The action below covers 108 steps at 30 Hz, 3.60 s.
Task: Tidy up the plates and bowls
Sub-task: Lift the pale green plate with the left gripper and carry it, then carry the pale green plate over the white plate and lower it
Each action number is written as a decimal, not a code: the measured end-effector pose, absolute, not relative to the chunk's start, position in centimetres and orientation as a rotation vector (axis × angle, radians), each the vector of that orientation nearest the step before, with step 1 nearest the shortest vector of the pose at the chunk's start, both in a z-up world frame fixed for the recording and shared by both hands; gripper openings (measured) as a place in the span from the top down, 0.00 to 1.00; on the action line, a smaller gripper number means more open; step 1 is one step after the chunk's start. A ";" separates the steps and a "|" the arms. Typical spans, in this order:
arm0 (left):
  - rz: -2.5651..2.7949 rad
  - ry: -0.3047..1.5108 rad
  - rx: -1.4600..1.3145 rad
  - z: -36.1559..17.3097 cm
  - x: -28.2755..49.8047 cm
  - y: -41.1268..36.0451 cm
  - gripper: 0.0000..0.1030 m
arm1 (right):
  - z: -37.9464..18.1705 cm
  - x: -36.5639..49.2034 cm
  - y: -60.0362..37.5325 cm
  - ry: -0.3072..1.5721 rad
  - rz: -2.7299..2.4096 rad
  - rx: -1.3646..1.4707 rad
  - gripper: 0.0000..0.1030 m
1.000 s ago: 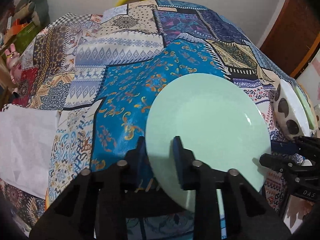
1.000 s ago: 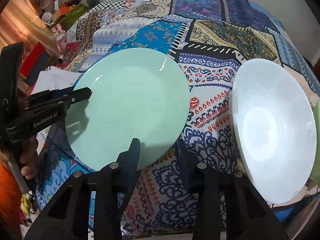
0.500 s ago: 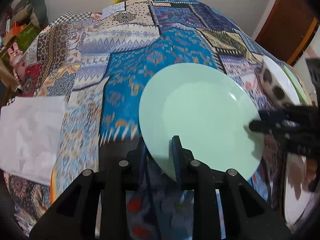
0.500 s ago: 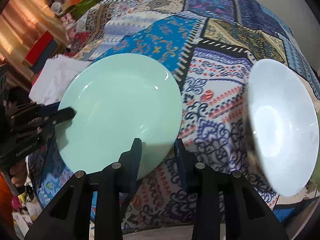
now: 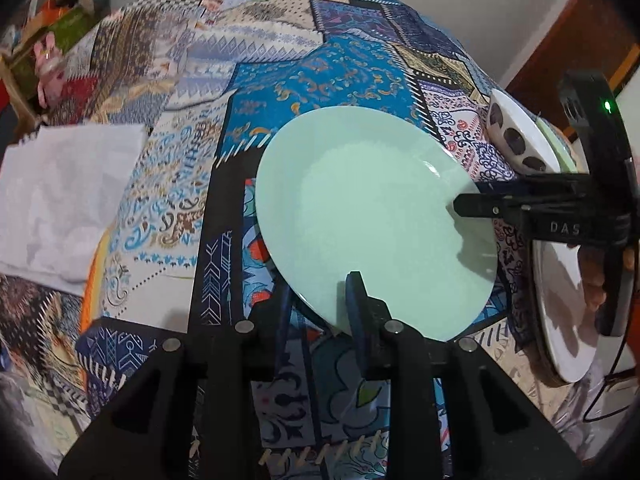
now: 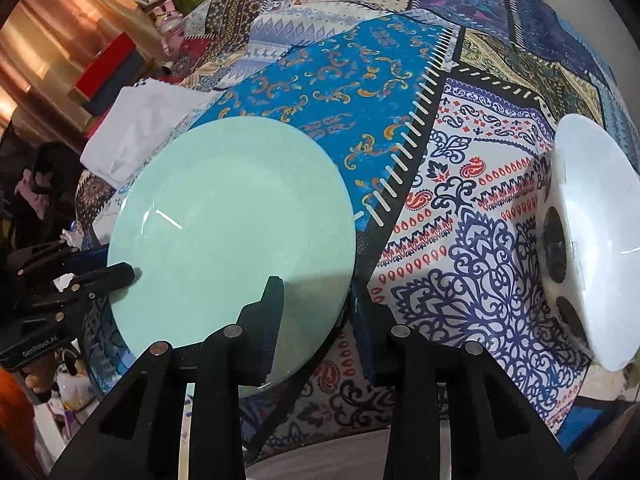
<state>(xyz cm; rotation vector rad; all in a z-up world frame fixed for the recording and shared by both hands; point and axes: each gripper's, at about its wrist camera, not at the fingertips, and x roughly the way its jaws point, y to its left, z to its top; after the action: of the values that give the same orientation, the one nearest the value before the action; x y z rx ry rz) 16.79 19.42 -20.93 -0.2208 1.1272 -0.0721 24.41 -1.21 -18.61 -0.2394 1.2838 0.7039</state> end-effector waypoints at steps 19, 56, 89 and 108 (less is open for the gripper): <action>0.005 1.079 -0.163 -21.2 18.3 19.4 0.73 | -17.5 23.6 -1.5 1.232 0.711 -0.226 0.70; -0.045 0.888 -0.135 -10.2 12.0 12.4 0.73 | -7.4 16.9 -11.1 0.988 0.726 -0.074 0.70; -0.196 1.005 -0.084 -13.2 10.8 3.3 0.73 | -10.6 12.3 -20.4 1.040 0.619 0.050 0.70; -0.199 1.087 -0.066 -17.2 12.7 1.1 0.73 | -13.8 12.5 -22.6 1.093 0.566 0.136 0.70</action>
<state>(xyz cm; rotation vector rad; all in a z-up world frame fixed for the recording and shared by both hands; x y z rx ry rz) 12.74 1.10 -17.24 -0.0663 1.0867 -0.1992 12.52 -22.58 -13.81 0.1357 1.0927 0.5665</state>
